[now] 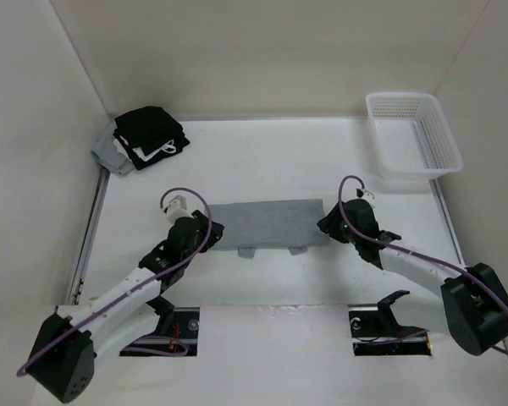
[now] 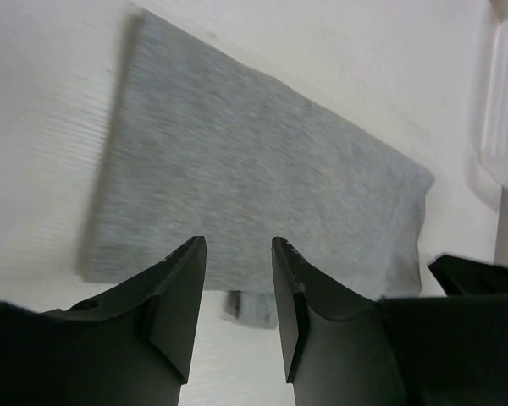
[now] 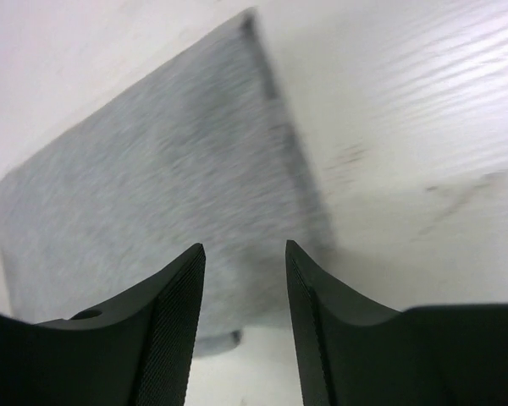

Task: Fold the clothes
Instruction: Fold the tank top

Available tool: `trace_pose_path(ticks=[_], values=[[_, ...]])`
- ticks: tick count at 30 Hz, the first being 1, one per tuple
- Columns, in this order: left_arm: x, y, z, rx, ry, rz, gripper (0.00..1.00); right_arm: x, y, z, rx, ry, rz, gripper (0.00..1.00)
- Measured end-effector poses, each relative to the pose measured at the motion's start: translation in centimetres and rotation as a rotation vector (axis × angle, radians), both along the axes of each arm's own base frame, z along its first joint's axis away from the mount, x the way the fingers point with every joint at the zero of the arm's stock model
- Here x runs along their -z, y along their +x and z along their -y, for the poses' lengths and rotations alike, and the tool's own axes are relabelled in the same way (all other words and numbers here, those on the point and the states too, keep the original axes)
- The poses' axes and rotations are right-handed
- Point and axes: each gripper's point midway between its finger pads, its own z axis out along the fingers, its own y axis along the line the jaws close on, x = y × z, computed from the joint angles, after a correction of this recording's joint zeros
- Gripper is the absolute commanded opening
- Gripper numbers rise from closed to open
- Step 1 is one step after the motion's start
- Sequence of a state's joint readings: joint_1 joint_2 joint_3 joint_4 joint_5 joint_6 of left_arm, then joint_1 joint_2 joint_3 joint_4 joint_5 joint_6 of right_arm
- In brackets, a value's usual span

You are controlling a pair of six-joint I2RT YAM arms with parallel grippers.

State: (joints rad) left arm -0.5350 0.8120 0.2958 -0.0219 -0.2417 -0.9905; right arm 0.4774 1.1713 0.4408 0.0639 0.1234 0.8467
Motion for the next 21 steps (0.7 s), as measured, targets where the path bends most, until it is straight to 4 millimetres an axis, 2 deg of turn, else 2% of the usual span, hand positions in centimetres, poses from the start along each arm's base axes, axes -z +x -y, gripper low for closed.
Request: trace_pose_path(ticks=[4, 7, 9, 12, 15, 21], values=[[-0.1, -0.3, 6.2, 0.164, 0.019, -0.008, 0.35, 1.8, 0.4, 2.4, 0.100, -0.022, -0.048, 0.53], [0.4, -0.8, 10.3, 0.264, 0.030, -0.013, 0.34, 2.9, 0.4, 2.6, 0.120, -0.028, -0.078, 0.54], [1.0, -0.9, 11.8, 0.295, 0.033, -0.013, 0.34, 2.9, 0.8, 2.5, 0.127, -0.025, -0.079, 0.56], [1.5, -0.7, 12.1, 0.297, 0.038, -0.016, 0.34, 2.8, 1.0, 2.3, 0.127, -0.028, -0.083, 0.55], [0.6, -0.3, 11.7, 0.284, 0.023, 0.015, 0.34, 3.0, 1.1, 1.9, 0.122, -0.018, -0.095, 0.49], [-2.7, 1.6, 7.6, 0.179, -0.022, 0.111, 0.34, 3.2, 1.8, -0.2, 0.105, 0.069, -0.097, 0.37]])
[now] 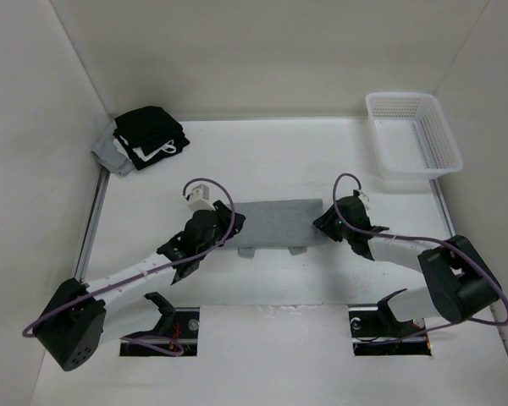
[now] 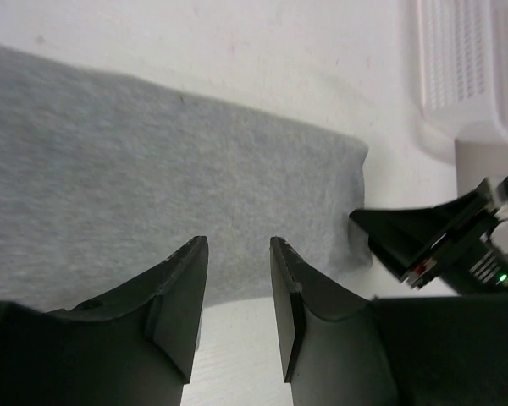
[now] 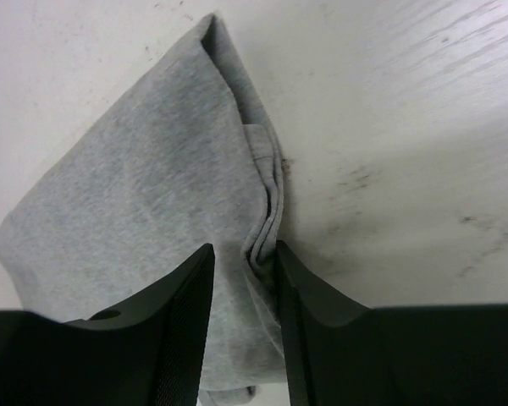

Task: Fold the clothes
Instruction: Fold the tank top

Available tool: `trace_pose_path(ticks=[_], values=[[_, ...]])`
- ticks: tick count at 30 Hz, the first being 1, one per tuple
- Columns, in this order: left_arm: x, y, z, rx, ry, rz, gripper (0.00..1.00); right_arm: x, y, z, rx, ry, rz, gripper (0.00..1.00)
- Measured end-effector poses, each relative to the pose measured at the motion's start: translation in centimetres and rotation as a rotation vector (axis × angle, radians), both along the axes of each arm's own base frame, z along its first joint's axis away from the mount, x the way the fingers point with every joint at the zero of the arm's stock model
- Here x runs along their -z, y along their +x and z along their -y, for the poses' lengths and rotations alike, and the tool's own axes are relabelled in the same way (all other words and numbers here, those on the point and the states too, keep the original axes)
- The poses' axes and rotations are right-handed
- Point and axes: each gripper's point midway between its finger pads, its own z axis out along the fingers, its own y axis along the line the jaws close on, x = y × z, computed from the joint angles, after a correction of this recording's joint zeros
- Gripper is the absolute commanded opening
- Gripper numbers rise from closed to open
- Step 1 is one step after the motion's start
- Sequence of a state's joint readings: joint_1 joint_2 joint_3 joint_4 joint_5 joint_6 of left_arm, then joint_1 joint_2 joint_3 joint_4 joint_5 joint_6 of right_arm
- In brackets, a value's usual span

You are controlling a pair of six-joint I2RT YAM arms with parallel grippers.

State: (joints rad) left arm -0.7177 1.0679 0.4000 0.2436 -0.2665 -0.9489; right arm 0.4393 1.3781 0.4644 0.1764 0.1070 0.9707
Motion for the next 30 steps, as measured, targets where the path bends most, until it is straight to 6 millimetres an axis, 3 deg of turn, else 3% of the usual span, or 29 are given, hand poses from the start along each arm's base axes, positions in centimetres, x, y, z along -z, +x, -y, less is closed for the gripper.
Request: trace_pose_path(ticks=[3, 7, 11, 15, 18, 22, 25, 30], values=[[-1.3, 0.7, -1.3, -0.031, -0.016, 0.032, 0.33, 0.3, -0.3, -0.5, 0.002, 0.021, -0.006, 0.22], [-1.8, 0.4, -1.3, -0.012, -0.022, 0.042, 0.33, 0.5, -0.7, -0.6, 0.022, 0.023, -0.006, 0.06], [-1.8, -0.2, -1.1, 0.007, -0.025, 0.042, 0.33, -0.3, -1.3, 0.3, 0.044, 0.005, 0.031, 0.02], [-2.6, -0.8, -1.4, 0.012, -0.044, 0.062, 0.33, -4.3, -1.7, 1.4, 0.048, -0.004, 0.144, 0.02], [-3.6, -1.2, -1.7, 0.011, -0.061, 0.084, 0.33, -8.3, -1.6, 1.0, 0.019, -0.022, 0.220, 0.02], [-4.9, -1.5, -2.2, 0.005, -0.084, 0.113, 0.33, -12.7, -1.7, -1.6, -0.073, -0.056, 0.264, 0.02], [-5.3, -1.8, -2.4, 0.003, -0.092, 0.121, 0.33, -14.9, -2.0, -4.1, -0.146, -0.088, 0.270, 0.03], [-5.7, -2.4, -3.0, 0.003, -0.103, 0.132, 0.33, -15.1, -2.0, -9.8, -0.276, -0.183, 0.226, 0.03]])
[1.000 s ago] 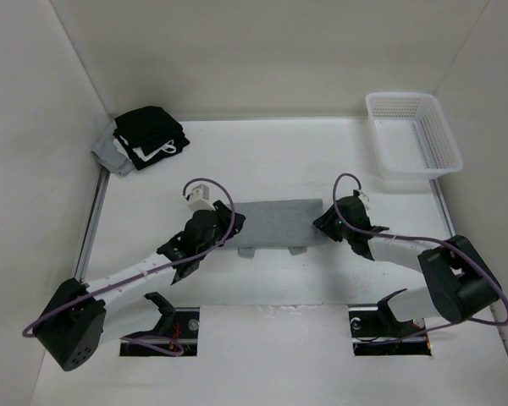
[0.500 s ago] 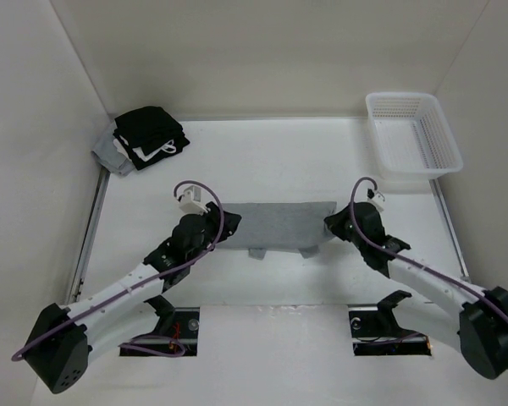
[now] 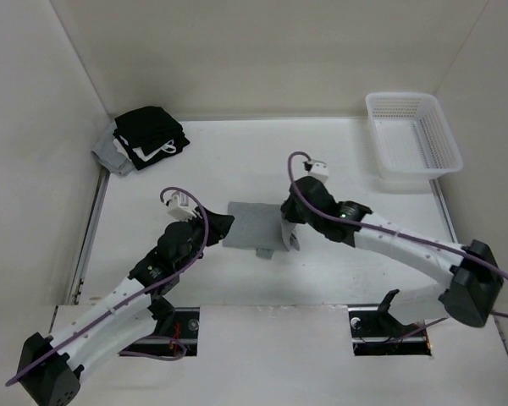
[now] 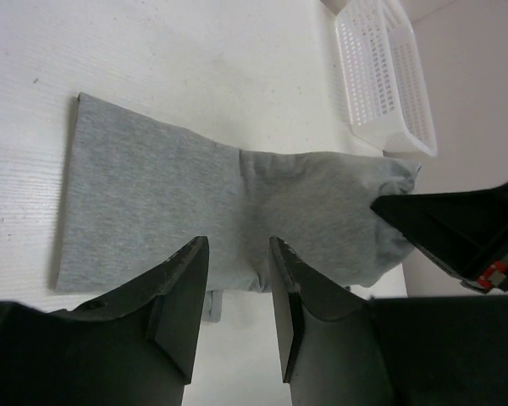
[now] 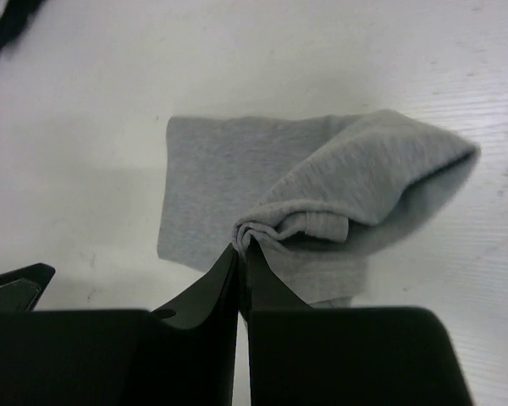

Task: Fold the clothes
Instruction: Fold the tank top

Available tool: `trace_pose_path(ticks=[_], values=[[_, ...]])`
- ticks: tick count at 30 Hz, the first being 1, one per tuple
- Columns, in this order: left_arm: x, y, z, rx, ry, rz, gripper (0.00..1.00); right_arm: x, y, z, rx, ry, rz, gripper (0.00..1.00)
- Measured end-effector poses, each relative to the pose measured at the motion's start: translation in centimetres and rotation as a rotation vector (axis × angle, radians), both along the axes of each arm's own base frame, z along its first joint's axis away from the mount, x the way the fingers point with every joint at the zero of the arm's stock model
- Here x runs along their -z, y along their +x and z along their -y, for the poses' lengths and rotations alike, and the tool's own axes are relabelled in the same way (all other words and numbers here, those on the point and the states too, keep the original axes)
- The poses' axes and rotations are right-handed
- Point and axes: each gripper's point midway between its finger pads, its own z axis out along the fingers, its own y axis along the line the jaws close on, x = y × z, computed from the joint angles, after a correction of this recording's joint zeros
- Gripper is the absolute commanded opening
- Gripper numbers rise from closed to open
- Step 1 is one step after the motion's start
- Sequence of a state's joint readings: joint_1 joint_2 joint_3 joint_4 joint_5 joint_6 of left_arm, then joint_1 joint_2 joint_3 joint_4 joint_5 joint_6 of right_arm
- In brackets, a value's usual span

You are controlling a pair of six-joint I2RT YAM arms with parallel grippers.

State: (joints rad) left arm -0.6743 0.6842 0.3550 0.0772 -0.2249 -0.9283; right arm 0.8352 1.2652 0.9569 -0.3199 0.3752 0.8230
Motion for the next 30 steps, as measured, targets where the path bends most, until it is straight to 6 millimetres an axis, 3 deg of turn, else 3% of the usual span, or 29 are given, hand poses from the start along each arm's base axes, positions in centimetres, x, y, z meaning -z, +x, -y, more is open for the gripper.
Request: trace_pose_path(ticks=[7, 10, 13, 15, 18, 20, 22, 23, 25, 26, 27, 29, 30], values=[[-0.5, -0.7, -1.5, -0.026, -0.022, 0.025, 0.33, 3.2, 0.0, -7.8, -0.136, -0.165, -0.076, 0.04], [-1.0, -0.8, -2.1, -0.041, -0.032, 0.039, 0.33, 4.6, 0.2, -11.0, -0.179, -0.215, -0.097, 0.14], [-1.3, -0.8, -2.9, -0.062, -0.040, 0.049, 0.33, 6.1, 0.2, -13.9, -0.218, -0.243, -0.111, 0.17], [-1.5, -0.7, -3.6, -0.084, -0.042, 0.054, 0.33, 7.3, -0.1, -15.2, -0.242, -0.252, -0.127, 0.27], [-1.7, -0.6, -4.6, -0.118, -0.043, 0.062, 0.34, 8.1, -0.7, -16.4, -0.268, -0.235, -0.150, 0.54], [-1.8, -0.5, -5.3, -0.140, -0.043, 0.067, 0.34, 7.6, -0.9, -16.9, -0.275, -0.209, -0.149, 0.59], [-1.8, -0.4, -5.8, -0.157, -0.040, 0.071, 0.35, 6.5, -0.9, -17.1, -0.280, -0.164, -0.125, 0.58], [-1.7, -0.3, -5.9, -0.162, -0.035, 0.068, 0.35, 5.8, -1.0, -16.7, -0.279, -0.146, -0.113, 0.53], [-1.0, 0.0, -5.7, -0.160, -0.013, 0.047, 0.36, 4.3, -1.3, -15.5, -0.277, -0.104, -0.086, 0.33], [-0.4, 0.2, -5.4, -0.151, 0.003, 0.029, 0.36, 3.5, -1.2, -14.9, -0.275, -0.087, -0.073, 0.15], [0.3, 0.4, -4.8, -0.136, 0.024, 0.007, 0.36, 2.8, -0.9, -14.2, -0.271, -0.073, -0.060, 0.08], [2.2, 0.6, -3.9, -0.107, 0.072, -0.045, 0.37, 1.8, 0.6, -13.1, -0.253, -0.048, -0.037, 0.09], [3.3, 0.6, -3.5, -0.098, 0.098, -0.075, 0.37, 1.5, 1.7, -12.8, -0.246, -0.040, -0.026, 0.14]])
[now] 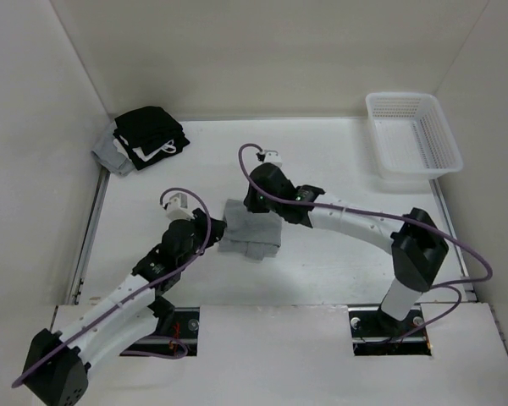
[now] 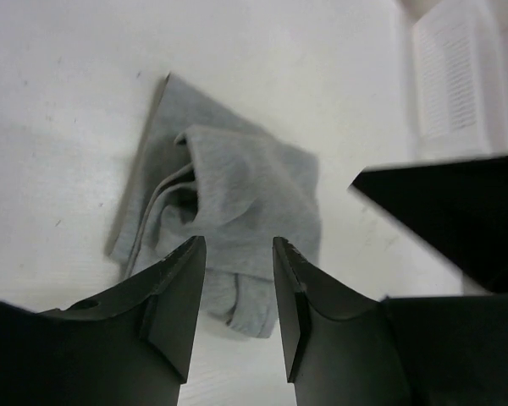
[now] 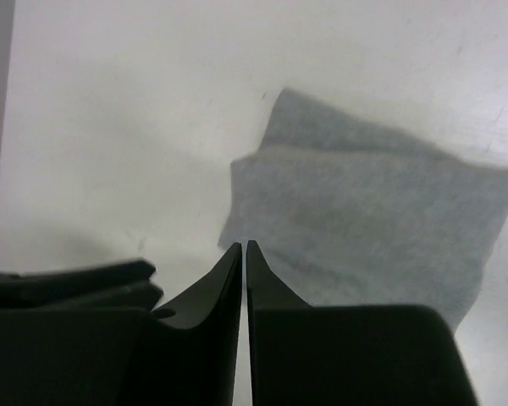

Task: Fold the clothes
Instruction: Fold the tank top

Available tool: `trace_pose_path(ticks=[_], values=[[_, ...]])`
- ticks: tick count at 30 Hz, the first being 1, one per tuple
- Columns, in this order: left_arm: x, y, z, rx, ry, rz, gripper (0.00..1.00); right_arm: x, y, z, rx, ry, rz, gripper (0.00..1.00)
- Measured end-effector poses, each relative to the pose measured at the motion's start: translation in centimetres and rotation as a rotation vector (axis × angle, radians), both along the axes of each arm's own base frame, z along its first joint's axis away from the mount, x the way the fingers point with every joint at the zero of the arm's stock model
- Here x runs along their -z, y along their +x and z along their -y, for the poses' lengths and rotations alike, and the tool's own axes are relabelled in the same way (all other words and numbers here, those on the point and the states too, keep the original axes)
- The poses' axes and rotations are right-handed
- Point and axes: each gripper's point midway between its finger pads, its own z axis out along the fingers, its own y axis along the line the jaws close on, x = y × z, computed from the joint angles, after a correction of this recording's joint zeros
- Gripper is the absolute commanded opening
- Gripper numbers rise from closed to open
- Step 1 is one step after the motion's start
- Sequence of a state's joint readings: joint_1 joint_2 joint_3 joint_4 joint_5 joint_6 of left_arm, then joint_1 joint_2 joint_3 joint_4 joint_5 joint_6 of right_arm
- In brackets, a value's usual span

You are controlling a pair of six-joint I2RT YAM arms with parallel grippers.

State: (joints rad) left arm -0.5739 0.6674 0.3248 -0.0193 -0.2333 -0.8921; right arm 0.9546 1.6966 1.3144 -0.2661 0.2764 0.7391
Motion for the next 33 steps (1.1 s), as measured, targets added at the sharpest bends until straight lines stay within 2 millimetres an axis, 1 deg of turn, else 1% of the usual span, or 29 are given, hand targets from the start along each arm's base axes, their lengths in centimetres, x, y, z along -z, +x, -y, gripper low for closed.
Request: trace_pose_path(ticks=[2, 4, 6, 8, 10, 11, 13, 15, 18, 20, 23, 24, 26, 27, 30, 33], values=[[1.8, -0.1, 0.3, 0.010, 0.037, -0.045, 0.37, 0.8, 1.7, 0.6, -0.002, -0.016, -0.005, 0.32], [2.8, -0.1, 0.3, 0.006, 0.053, -0.062, 0.34, 2.3, 3.2, 0.7, -0.021, -0.044, -0.023, 0.36], [3.4, -0.1, 0.5, 0.008, 0.063, -0.070, 0.33, 4.0, 4.2, 0.1, -0.065, -0.065, -0.052, 0.40], [3.9, -0.2, 1.0, 0.024, 0.067, -0.072, 0.33, 5.5, 4.8, -0.9, -0.119, -0.073, -0.082, 0.42], [4.6, -0.2, 1.5, 0.034, 0.066, -0.076, 0.33, 6.5, 5.0, -1.8, -0.168, -0.073, -0.103, 0.44], [5.1, -0.2, 1.5, 0.035, 0.067, -0.083, 0.33, 6.9, 5.0, -2.1, -0.187, -0.073, -0.111, 0.46], [6.4, -0.3, 1.5, 0.032, 0.079, -0.106, 0.32, 7.3, 5.0, -2.7, -0.226, -0.068, -0.119, 0.50], [7.7, -0.1, 1.3, 0.024, 0.095, -0.136, 0.32, 7.2, 5.0, -3.2, -0.256, -0.059, -0.119, 0.53], [9.1, 0.3, 1.2, 0.010, 0.112, -0.166, 0.32, 6.7, 5.3, -4.1, -0.292, -0.036, -0.111, 0.54], [9.5, 0.7, 1.1, -0.001, 0.108, -0.169, 0.32, 6.7, 5.4, -4.8, -0.312, -0.025, -0.111, 0.55], [9.7, 1.4, 1.2, -0.012, 0.094, -0.161, 0.32, 7.8, 5.1, -5.1, -0.339, -0.029, -0.130, 0.55], [9.7, 1.6, 1.2, -0.015, 0.089, -0.157, 0.32, 8.2, 4.9, -5.1, -0.348, -0.032, -0.140, 0.54], [9.6, 1.9, 1.4, -0.014, 0.076, -0.150, 0.29, 8.8, 4.7, -5.1, -0.361, -0.036, -0.153, 0.50], [9.6, 2.0, 1.6, -0.013, 0.071, -0.147, 0.28, 9.0, 4.6, -5.2, -0.368, -0.038, -0.157, 0.45], [9.7, 2.1, 1.9, -0.004, 0.060, -0.146, 0.21, 9.1, 4.5, -5.2, -0.381, -0.038, -0.158, 0.26], [10.2, 1.9, 2.0, 0.003, 0.055, -0.154, 0.16, 9.1, 4.5, -5.2, -0.383, -0.034, -0.161, 0.13]])
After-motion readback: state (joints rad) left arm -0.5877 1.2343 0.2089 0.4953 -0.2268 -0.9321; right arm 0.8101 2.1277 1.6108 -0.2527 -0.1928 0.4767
